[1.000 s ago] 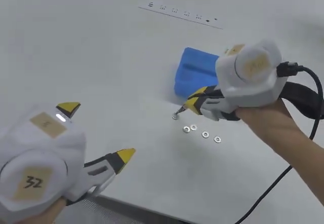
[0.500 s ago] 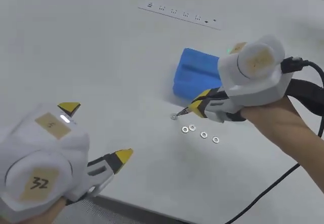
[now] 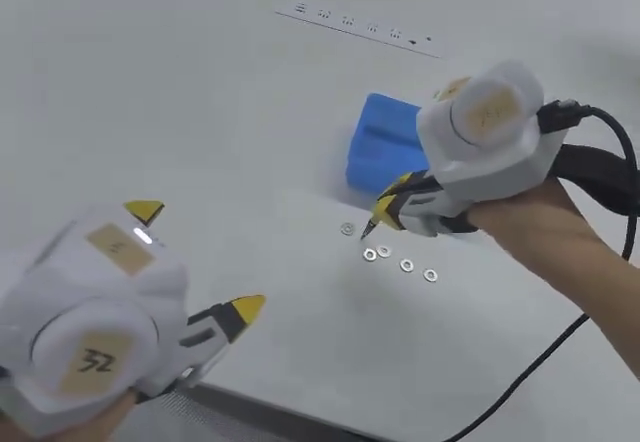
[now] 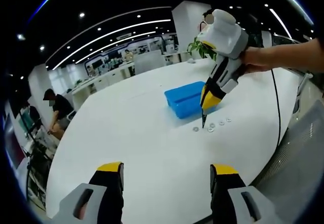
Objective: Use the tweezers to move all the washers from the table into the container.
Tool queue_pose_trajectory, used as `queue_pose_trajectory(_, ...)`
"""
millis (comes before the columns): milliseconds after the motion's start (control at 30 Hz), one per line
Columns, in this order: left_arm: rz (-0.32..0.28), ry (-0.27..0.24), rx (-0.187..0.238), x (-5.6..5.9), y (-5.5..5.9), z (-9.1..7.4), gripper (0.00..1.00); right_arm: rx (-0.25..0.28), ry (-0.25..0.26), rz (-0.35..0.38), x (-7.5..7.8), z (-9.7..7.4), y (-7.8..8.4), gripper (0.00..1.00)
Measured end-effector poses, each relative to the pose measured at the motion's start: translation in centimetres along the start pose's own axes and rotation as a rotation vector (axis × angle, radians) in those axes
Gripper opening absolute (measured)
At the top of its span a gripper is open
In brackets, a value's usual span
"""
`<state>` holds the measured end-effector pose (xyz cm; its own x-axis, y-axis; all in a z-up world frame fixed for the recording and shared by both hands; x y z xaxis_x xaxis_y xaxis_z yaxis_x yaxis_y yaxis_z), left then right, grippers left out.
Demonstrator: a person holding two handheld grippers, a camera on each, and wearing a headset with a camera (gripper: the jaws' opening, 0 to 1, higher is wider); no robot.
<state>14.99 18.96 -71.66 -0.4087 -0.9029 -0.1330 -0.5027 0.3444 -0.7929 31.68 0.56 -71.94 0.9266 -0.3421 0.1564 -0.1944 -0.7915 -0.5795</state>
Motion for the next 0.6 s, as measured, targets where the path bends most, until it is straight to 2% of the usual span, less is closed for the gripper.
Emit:
queue_pose_trajectory(67, -0.001, -0.004, -0.001, -0.1, 0.0, 0.0, 0.7, 0.059, 0.015, 0.051, -0.2, 0.2, 0.5, 0.01)
queue_pose_trajectory(100, -0.001, -0.006, 0.0, -0.1, 0.0, 0.0, 0.7, 0.113, 0.025, 0.043, -0.4, 0.3, 0.9, 0.02)
queue_pose_trajectory(133, -0.002, -0.007, 0.001, -0.1, 0.0, 0.0, 0.69, 0.128, 0.032, 0.044, -0.5, 0.3, 1.1, 0.02)
queue_pose_trajectory(167, -0.002, -0.008, 0.002, -0.1, 0.0, -0.1, 0.69, 0.169, 0.042, 0.058, -0.8, 0.6, 1.6, 0.02)
queue_pose_trajectory(200, -0.001, -0.009, 0.001, -0.1, 0.0, -0.1, 0.69, 0.15, 0.032, 0.043, -1.4, 0.8, 2.4, 0.02)
queue_pose_trajectory(233, 0.002, -0.009, 0.001, -0.1, 0.0, -0.1, 0.69, 0.149, 0.05, 0.026, -1.6, 1.0, 2.7, 0.02)
queue_pose_trajectory(267, 0.003, -0.01, 0.0, -0.1, 0.0, -0.1, 0.69, 0.199, 0.076, 0.034, -1.8, 0.8, 2.8, 0.02)
queue_pose_trajectory(300, 0.005, -0.009, -0.001, 0.0, 0.0, -0.1, 0.68, 0.198, 0.071, 0.08, -2.0, 0.7, 2.9, 0.02)
queue_pose_trajectory(333, 0.005, -0.01, -0.001, 0.0, 0.0, -0.1, 0.68, 0.205, 0.085, 0.093, -2.1, 0.6, 3.1, 0.01)
queue_pose_trajectory(533, 0.01, -0.012, -0.003, 0.0, 0.0, -0.1, 0.68, 0.199, 0.092, 0.147, -1.2, 0.7, 2.9, 0.01)
queue_pose_trajectory(600, 0.011, -0.012, -0.001, 0.0, 0.0, -0.1, 0.68, 0.201, 0.084, 0.19, -0.8, 0.7, 2.6, 0.01)
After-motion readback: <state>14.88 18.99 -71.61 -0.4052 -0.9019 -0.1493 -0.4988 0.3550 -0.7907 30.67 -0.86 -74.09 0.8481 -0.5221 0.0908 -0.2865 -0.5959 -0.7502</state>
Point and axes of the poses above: the centre of the closed fingertips' face, and the gripper's own axes: z roughly forward along the fingers, x roughly to its right, y roughly out of its underside, the point moved 10 cm from there along -z, roughly backward along the fingers, and after that the axes turned 6 degrees about y, right-handed, at the moved point
